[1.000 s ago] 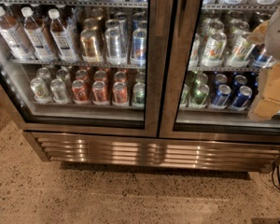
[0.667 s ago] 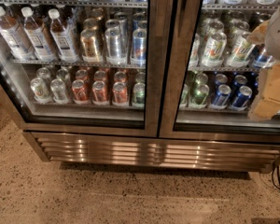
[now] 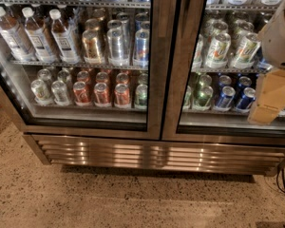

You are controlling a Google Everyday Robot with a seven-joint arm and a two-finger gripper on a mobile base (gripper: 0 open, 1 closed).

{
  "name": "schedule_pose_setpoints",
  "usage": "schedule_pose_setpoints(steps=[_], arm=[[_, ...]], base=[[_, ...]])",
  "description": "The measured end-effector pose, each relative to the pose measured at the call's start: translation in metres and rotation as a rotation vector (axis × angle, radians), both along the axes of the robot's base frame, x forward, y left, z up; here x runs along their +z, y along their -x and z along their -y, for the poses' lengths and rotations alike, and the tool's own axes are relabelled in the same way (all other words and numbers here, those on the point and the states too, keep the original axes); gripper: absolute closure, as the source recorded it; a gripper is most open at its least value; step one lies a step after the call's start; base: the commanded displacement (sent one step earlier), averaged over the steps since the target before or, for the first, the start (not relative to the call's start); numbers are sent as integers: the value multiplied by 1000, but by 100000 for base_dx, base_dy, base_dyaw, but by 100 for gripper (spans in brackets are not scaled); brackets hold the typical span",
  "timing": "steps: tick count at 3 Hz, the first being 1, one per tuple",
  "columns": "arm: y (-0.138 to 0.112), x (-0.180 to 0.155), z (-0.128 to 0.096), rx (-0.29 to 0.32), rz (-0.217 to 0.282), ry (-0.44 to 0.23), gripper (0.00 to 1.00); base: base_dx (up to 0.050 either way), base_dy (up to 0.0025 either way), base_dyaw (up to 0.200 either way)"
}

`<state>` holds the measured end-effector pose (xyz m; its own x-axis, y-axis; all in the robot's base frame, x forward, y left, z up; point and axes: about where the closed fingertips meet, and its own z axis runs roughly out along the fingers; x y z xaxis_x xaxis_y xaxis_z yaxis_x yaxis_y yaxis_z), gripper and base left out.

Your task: Open left fridge door

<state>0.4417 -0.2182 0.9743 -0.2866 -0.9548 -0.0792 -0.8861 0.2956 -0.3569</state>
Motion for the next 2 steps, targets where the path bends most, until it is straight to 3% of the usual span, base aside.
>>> schedule_pose_setpoints(steps=[1,2], arm=[[0,5,-12,134,56,22,0],[0,11,-14,209,68,58,0]], base=[[0,0,0],[0,0,0]])
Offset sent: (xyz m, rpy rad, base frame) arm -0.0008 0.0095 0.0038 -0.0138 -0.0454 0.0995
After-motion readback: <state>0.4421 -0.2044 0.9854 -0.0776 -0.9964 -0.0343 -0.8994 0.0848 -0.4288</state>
